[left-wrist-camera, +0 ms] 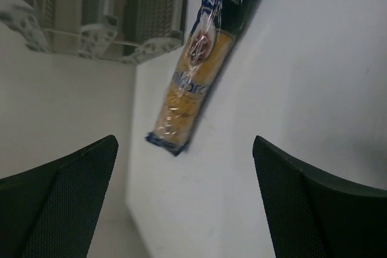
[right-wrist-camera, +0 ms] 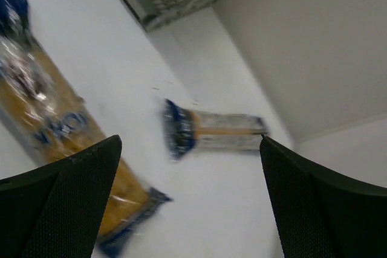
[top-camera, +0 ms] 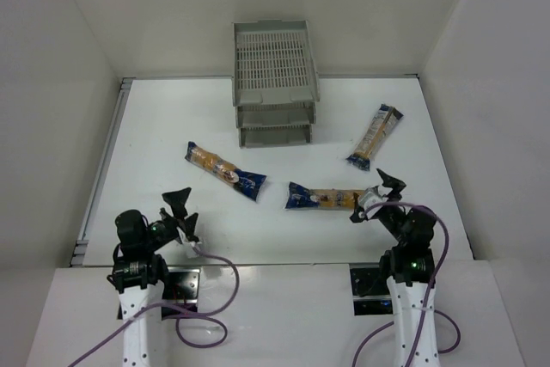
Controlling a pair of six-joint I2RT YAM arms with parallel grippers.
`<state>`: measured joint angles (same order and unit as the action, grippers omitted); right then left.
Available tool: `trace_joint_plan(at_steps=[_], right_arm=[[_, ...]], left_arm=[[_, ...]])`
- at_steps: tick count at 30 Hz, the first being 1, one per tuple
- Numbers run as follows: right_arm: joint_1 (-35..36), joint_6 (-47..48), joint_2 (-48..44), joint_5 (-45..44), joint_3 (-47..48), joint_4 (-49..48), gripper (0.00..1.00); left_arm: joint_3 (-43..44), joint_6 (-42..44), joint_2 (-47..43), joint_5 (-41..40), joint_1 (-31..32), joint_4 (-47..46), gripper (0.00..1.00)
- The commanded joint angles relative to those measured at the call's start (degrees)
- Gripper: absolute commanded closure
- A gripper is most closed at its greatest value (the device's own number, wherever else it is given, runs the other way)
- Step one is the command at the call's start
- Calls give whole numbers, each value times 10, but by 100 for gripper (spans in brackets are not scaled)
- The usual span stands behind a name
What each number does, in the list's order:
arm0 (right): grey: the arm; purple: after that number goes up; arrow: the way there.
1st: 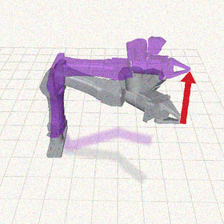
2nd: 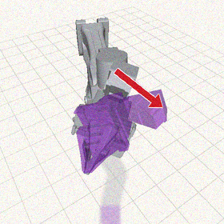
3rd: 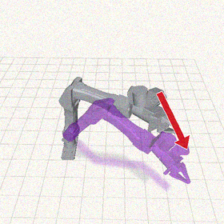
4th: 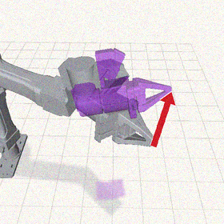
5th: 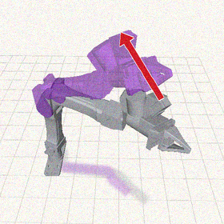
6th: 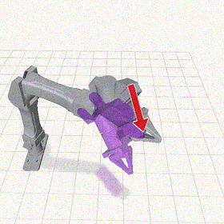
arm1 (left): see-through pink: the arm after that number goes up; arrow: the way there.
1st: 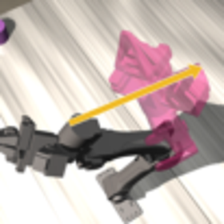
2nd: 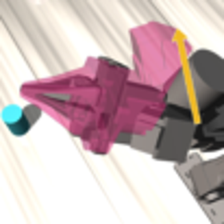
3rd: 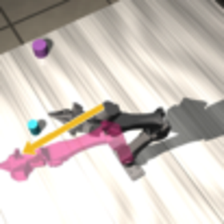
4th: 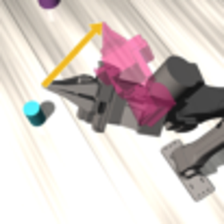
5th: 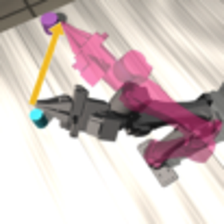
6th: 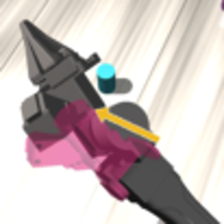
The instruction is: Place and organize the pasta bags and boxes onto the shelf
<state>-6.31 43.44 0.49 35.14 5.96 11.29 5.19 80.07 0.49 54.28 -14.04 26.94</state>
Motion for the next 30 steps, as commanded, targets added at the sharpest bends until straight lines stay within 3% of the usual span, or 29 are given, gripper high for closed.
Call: trace_joint_plan(at_steps=[1, 2, 4, 6, 8, 9, 10, 12, 15, 17, 20, 21, 22, 24, 25, 30], right_arm=[[-2, 351, -6, 6, 16, 30, 0], [-2, 356, -6, -37, 5, -35, 0], [-2, 356, -6, -152, -20, -75, 0], [-2, 345, -6, -229, -3, -41, 0], [-2, 308, -6, -261, 23, 17, 0], [-2, 287, -6, -289, 46, 55, 0], [-2, 265, -6, -305, 53, 55, 0], [-2, 203, 3, -331, 76, 65, 0], [-2, 144, 64, -336, 132, 123, 0], [-2, 96, 136, -344, 165, 107, 0], [-2, -64, 405, -360, 306, 128, 0], [-2, -108, 558, -354, 409, 158, 0], [18, -205, 621, -354, 454, 181, 0], [27, -281, 712, -342, 537, 208, 1], [27, -342, 753, -335, 547, 199, 1], [27, -478, 857, -344, 621, 170, 1]], left_arm=[[39, 363, -14, -30, 0, 32, 1], [49, 389, -14, -45, 0, 32, 1], [88, 402, -14, -72, 0, 58, 1], [117, 389, -14, -116, 0, 88, 1], [135, 318, -14, -147, 0, 79, 1], [135, 276, -14, -182, 0, 28, 1], [135, 183, -14, -205, 0, -9, 1], [120, 122, -14, -286, 0, -106, 1], [108, 62, 1, -378, 0, -132, 1], [121, 11, 56, -425, 0, -132, 1], [167, -98, 220, -519, 0, -179, 1], [235, -210, 273, -542, 6, -189, 1], [277, -273, 385, -587, 6, -189, 1], [361, -442, 482, -616, 6, -143, 1], [420, -487, 539, -616, 6, -126, 1], [474, -720, 577, -538, 6, -51, 1]])
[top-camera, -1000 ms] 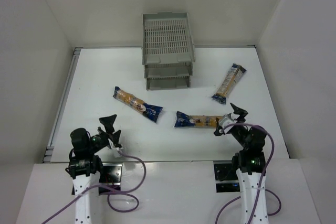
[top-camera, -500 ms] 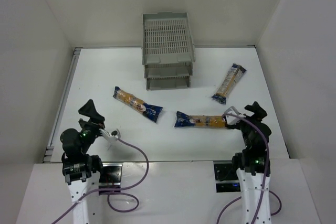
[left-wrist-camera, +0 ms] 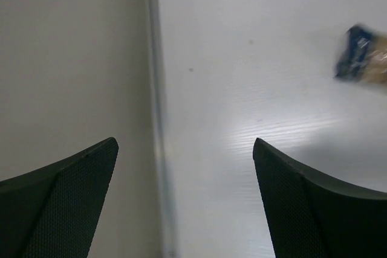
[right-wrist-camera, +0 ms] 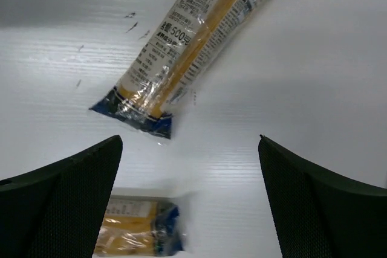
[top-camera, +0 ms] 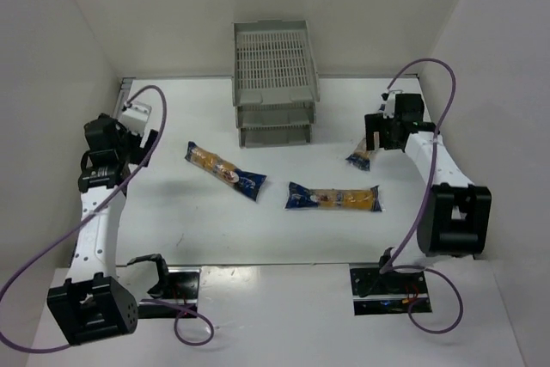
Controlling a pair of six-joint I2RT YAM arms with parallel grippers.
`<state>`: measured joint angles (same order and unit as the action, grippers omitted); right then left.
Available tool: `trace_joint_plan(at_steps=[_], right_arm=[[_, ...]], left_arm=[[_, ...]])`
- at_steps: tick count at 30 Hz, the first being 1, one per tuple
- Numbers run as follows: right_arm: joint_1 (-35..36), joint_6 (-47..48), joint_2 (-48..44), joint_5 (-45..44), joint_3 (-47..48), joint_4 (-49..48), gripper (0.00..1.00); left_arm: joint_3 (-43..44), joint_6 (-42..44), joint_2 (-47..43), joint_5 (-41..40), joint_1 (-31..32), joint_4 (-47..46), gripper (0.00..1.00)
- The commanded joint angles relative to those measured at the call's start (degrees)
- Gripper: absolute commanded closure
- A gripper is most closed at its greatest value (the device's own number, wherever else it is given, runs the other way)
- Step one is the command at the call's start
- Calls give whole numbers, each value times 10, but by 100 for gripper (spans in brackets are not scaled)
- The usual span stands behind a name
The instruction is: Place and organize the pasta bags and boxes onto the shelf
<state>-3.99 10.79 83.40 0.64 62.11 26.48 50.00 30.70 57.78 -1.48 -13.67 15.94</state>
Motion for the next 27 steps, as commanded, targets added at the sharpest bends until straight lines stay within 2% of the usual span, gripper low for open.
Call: trace_joint_plan(at_steps=[1, 3, 6, 7, 9, 13, 17, 23, 25, 27], right_arm=[[4, -168, 46, 11, 71, 23, 3], [4, -232, 104, 17, 111, 23, 9], [4, -289, 173, -37, 157, 23, 12], [4, -295, 186, -75, 165, 23, 12], [4, -300, 225, -96, 186, 23, 12], [4, -299, 279, -71, 206, 12, 12], [4, -304, 308, -114, 212, 12, 10], [16, -291, 345, -119, 217, -7, 7], [16, -280, 353, -119, 217, -13, 12], [16, -275, 360, -119, 217, -13, 30]], left_arm=[[26, -290, 10, 44, -10, 65, 1], [12, -346, 18, 103, -27, 65, 1], [-20, -408, 24, 166, -50, 32, 1], [-25, -415, 24, 171, -55, 27, 1], [-31, -423, 29, 171, -63, 22, 1], [-36, -412, 36, 170, -69, 22, 1], [-36, -406, 53, 170, -69, 10, 1], [-36, -406, 73, 170, -69, -1, 1], [-36, -406, 73, 170, -69, -1, 1], [-36, -401, 73, 170, -69, -7, 1]])
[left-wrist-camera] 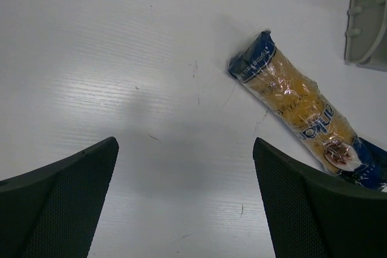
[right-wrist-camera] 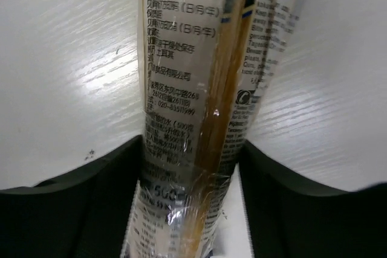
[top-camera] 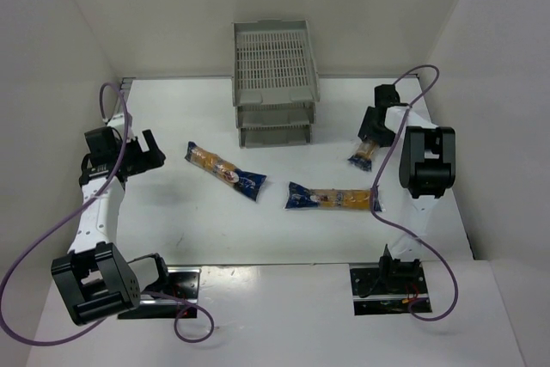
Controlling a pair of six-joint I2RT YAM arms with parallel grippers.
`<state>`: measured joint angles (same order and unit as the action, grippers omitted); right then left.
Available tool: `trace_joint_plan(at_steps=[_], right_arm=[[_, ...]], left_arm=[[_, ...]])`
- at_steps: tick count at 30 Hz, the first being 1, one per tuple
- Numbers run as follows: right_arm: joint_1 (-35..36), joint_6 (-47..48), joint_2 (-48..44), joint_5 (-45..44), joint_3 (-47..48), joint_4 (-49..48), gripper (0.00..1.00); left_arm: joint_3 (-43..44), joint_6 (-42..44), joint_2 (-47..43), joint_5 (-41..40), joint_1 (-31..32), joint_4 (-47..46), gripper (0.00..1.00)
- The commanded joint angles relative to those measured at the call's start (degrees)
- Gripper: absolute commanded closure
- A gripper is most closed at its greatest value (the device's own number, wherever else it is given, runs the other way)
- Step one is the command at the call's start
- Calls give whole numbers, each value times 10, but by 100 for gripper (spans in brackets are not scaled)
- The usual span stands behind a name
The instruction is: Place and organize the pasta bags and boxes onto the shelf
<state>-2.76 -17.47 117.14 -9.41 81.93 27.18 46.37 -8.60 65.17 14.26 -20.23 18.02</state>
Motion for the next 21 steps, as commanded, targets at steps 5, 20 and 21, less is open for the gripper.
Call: trace_joint_plan(at_steps=[5, 20, 21], right_arm=[[4, 23, 22, -11, 0, -31, 88], [4, 51, -137, 78, 102, 4, 100], [4, 51, -145, 70, 94, 4, 100]], left_arm=[[0, -8, -1, 13, -3, -27, 1], [-17, -8, -50, 19, -3, -57, 1], [-17, -8, -50, 19, -3, -57, 1]])
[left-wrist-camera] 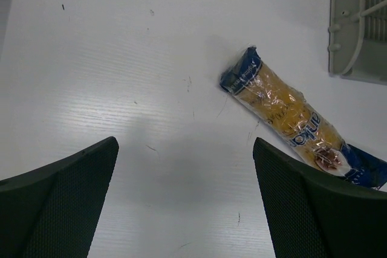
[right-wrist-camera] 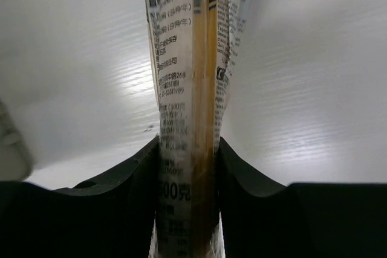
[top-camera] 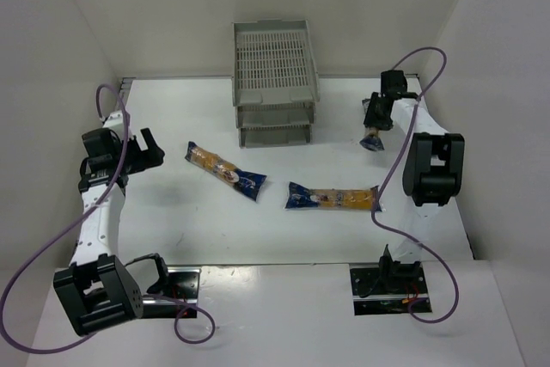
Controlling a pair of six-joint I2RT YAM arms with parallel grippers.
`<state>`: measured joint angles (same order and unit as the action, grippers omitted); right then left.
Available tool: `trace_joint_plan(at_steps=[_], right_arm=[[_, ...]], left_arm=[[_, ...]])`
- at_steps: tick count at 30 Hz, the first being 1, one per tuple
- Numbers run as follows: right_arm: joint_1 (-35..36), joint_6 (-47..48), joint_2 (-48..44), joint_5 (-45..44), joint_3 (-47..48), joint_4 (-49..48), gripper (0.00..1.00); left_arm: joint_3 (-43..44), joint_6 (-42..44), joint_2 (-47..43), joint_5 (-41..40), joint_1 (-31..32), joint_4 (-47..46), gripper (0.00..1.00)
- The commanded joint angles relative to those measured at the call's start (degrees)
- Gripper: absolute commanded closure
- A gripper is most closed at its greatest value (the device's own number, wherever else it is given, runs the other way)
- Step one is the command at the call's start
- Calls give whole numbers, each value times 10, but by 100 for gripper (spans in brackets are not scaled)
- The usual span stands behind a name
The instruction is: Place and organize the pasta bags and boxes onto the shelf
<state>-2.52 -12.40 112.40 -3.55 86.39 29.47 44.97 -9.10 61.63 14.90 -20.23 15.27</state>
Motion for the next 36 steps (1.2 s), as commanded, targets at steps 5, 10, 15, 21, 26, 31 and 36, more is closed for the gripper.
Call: trace_joint_plan(at_steps=[5, 10, 15, 21, 26, 31, 36], right_arm=[[2, 5, -148, -18, -16, -29, 100], [2, 5, -205, -11, -56, -35, 100], [2, 12, -249, 1, -47, -35, 100], [2, -18, -263, 47, 101, -29, 100], [2, -73, -231, 101, 218, -23, 100], [44, -136, -197, 119, 317, -16, 100], [75, -230, -146, 132, 411, 3, 100]], left_arm=[[-3, -3, -32, 23, -3, -36, 1], [-8, 2, -49, 29, -3, -41, 1], [-14, 2, -61, 29, -3, -46, 1], [-19, 2, -66, 34, 2, -57, 1], [-25, -8, -66, 40, 2, -57, 1], [-20, -14, -66, 40, 2, -57, 1], [-20, -35, -54, 28, 2, -57, 1]])
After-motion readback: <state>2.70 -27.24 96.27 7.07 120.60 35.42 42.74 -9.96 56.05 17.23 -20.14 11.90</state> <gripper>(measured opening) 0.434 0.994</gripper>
